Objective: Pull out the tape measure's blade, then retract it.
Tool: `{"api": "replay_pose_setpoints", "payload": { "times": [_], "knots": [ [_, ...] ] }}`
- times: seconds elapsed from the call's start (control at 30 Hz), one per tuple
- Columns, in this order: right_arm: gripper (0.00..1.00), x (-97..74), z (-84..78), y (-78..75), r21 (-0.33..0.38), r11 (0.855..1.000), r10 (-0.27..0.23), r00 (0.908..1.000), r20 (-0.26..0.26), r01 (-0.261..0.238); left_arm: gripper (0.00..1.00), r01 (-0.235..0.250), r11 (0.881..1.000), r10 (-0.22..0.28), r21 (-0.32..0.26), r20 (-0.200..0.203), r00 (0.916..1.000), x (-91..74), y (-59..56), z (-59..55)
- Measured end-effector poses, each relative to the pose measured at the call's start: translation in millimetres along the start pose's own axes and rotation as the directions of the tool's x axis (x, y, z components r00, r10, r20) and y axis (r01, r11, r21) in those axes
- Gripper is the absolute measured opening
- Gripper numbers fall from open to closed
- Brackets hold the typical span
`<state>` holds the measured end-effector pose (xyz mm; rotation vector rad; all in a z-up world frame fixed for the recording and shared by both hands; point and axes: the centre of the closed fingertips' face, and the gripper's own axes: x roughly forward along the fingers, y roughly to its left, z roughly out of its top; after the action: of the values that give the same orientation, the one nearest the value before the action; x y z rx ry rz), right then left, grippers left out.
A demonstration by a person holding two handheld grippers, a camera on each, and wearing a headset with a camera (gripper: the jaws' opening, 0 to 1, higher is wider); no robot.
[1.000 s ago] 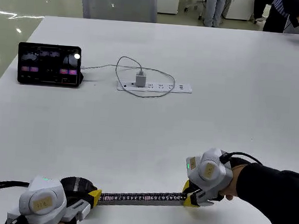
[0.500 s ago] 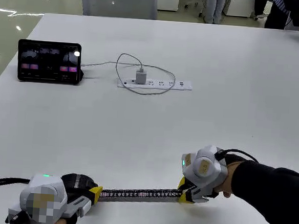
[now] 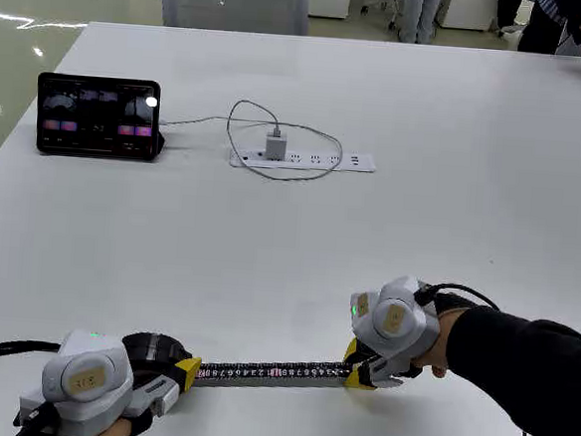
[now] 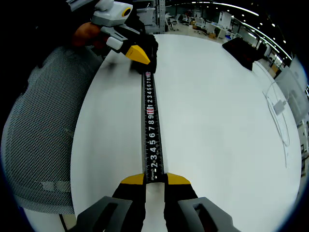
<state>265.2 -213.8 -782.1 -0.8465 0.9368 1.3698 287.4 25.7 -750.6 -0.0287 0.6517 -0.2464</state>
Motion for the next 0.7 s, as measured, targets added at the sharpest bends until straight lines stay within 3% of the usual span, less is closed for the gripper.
{"api": "replay_pose_setpoints", "payload": {
  "times": [0.7],
  "knots": [
    [0.1,2.3,6.4,-0.4,0.01,1.0,-0.008,1.0,0.005,0.008,0.62,0.002,1.0,-0.002,-0.003,-0.005,1.0,0.3,0.3,-0.3]
  ]
}}
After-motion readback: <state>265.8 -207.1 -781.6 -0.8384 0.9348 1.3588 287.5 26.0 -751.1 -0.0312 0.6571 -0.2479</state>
